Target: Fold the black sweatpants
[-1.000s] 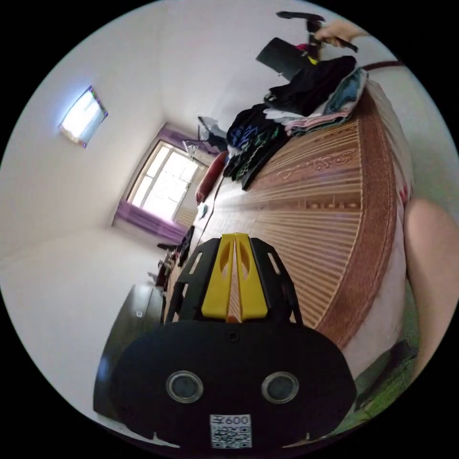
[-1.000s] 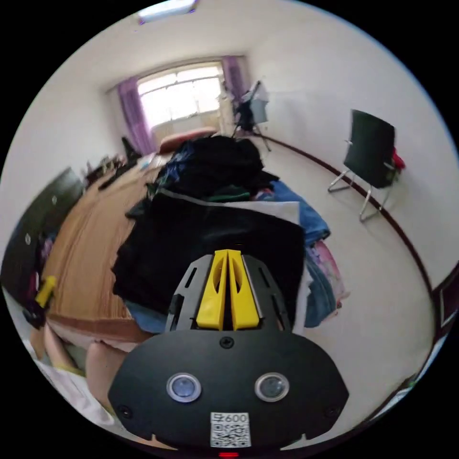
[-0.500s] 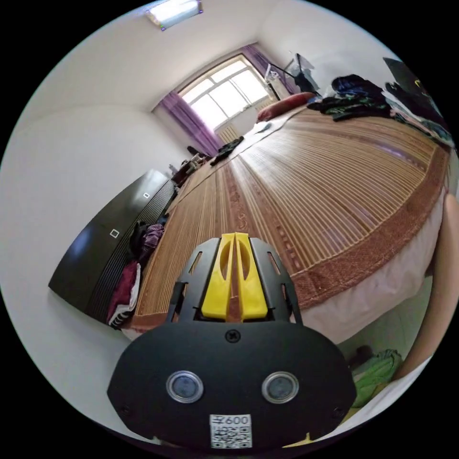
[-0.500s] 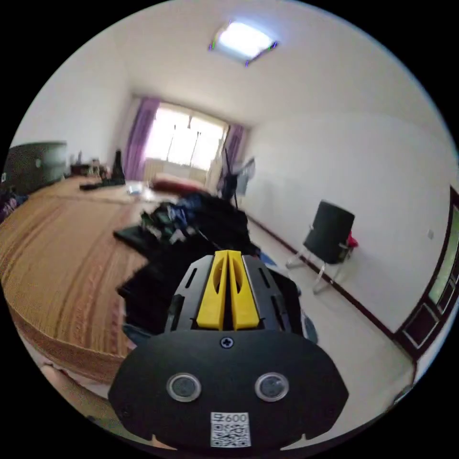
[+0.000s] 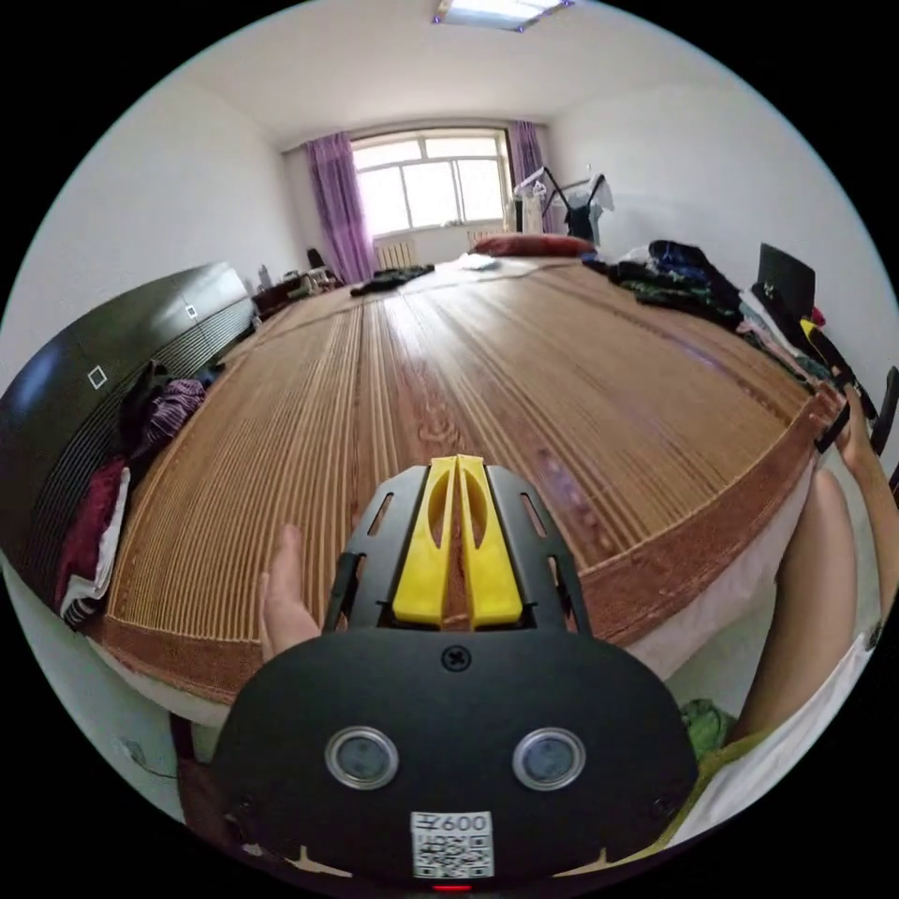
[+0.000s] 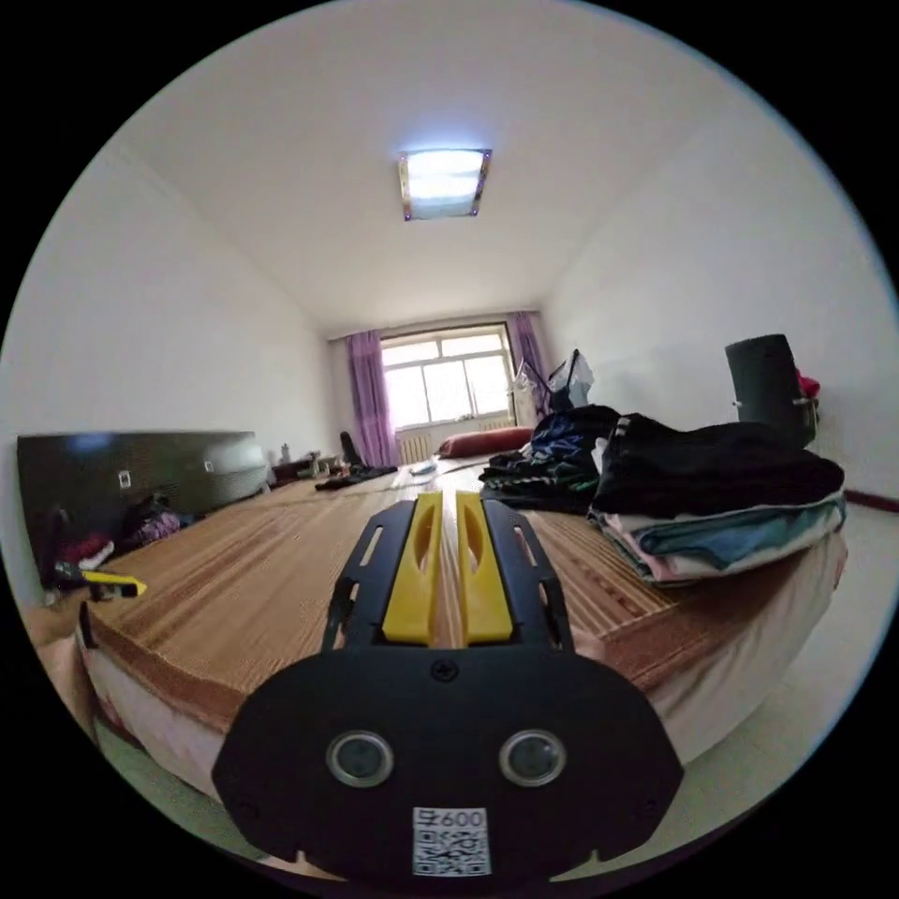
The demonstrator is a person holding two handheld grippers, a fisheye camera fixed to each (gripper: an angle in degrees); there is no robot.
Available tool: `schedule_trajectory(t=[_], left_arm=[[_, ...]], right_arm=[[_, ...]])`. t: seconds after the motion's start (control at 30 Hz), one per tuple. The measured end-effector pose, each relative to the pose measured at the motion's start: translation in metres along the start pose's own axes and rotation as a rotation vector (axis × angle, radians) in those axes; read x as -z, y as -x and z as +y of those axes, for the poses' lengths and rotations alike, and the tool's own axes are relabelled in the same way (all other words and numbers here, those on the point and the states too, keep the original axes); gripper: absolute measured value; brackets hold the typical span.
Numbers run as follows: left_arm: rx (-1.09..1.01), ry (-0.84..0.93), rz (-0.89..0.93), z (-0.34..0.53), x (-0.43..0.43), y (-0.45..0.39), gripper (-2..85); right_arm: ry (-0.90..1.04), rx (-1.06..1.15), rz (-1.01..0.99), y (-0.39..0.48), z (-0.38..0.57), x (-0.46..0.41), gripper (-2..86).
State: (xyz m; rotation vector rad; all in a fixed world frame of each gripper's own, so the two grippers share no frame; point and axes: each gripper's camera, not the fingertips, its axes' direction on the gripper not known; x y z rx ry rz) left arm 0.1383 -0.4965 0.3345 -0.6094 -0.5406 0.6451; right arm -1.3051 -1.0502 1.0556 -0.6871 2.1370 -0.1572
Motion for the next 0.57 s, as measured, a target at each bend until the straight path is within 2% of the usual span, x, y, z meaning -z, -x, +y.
schedule_trajectory(t=[0.03,0.1,0.17,0.33,0.57], left_arm=[[0.018,0.068,0.036,-0.005,-0.011,0.000,0.5],[0.068,0.028,0.089,-0.021,0.011,0.007,0.6],[0.120,0.035,0.158,-0.050,0.030,0.012,0.7],[0.115,0.022,0.165,-0.103,0.074,-0.010,0.5],[0.133,0.003,0.198,-0.172,0.132,-0.041,0.2]], right_arm=[[-0.004,0.022,0.040,-0.006,0.011,-0.002,-0.8],[-0.065,0.006,0.125,-0.021,0.020,0.008,-0.8],[-0.128,-0.133,0.215,-0.063,0.034,0.019,-0.8],[-0.216,-0.354,0.140,-0.151,0.060,0.043,-0.9],[-0.147,-0.381,0.095,-0.225,0.068,0.029,-0.9]])
